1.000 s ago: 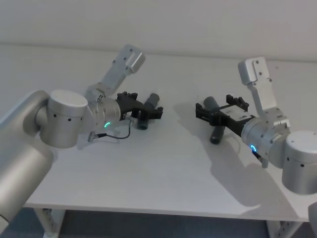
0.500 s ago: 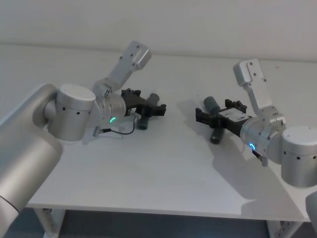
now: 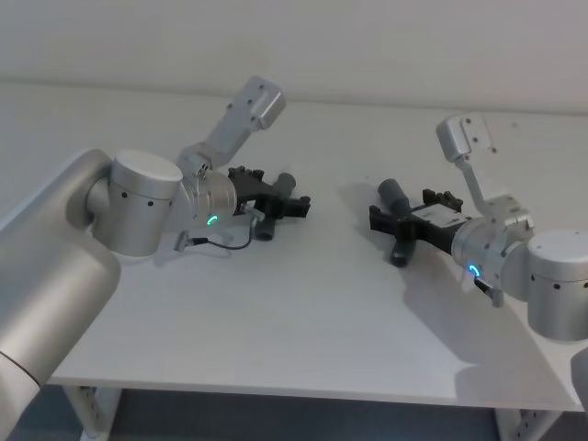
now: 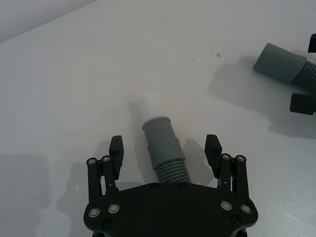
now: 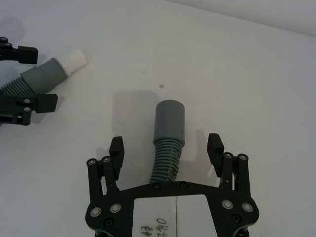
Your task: Use both hands to pick up one end of the pipe from the table, align the ends, and insert them.
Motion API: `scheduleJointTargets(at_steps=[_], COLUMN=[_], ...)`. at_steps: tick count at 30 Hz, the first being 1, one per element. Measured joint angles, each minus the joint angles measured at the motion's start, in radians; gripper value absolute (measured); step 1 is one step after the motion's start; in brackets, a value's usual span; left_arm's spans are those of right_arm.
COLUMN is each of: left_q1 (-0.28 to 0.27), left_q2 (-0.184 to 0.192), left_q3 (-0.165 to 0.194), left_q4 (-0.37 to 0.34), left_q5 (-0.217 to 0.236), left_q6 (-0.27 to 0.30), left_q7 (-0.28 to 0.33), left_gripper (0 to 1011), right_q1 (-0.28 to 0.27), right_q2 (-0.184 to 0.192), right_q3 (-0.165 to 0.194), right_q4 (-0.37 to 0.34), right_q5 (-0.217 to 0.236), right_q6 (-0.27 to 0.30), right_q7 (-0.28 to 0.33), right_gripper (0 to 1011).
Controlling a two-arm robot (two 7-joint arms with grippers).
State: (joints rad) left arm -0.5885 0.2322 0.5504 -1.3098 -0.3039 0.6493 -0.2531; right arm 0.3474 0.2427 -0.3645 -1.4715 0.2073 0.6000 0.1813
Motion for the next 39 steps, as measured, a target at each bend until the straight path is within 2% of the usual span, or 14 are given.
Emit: scheduleJointTargets(at_steps=[15,18,22,28,29,33,36,37,39], left_q1=[-0.005,-0.005,-0.005,-0.006,-0.006,-0.006,-0.006,-0.006,-0.007], left_q2=[0.005,0.006,0.006,0.007,0.007,0.007,0.008,0.008,0.008], left_q3=[0.004,0.004,0.005,0.005,0.005,0.005,0.005,0.005,0.005], left_q4=[-0.008,-0.009,-0.009,-0.010,-0.010,-0.010,-0.011,-0.011,-0.011], left_q5=[0.009,0.010,0.011,0.012,0.012,0.012,0.013,0.013,0.013], left_q6=[0.032,0.035,0.038,0.040,0.041,0.042,0.042,0.043,0.043], left_q7=[-0.018,-0.019,-0.021,-0.023,-0.023,-0.024,-0.024,-0.024,-0.024], left_gripper=[1001,1001,1001,1001,1001,1001,1001,1001,1001], right_q1=[-0.001,-0.001,-0.002,-0.002,-0.002,-0.003,-0.003,-0.003,-0.003], right_q2=[0.003,0.003,0.003,0.004,0.004,0.004,0.004,0.004,0.004], right_q3=[0.013,0.015,0.017,0.019,0.019,0.019,0.020,0.020,0.020], right_q4=[0.009,0.010,0.010,0.011,0.011,0.012,0.012,0.012,0.012], right_q5=[-0.001,-0.001,-0.001,-0.001,-0.001,0.000,0.000,0.000,0.000], right_q6=[-0.003,-0.004,-0.005,-0.007,-0.007,-0.008,-0.008,-0.008,-0.008], right_q7=[0.020,0.023,0.025,0.027,0.027,0.028,0.029,0.029,0.029], right_gripper=[1005,959,876,676,676,512,456,397,340])
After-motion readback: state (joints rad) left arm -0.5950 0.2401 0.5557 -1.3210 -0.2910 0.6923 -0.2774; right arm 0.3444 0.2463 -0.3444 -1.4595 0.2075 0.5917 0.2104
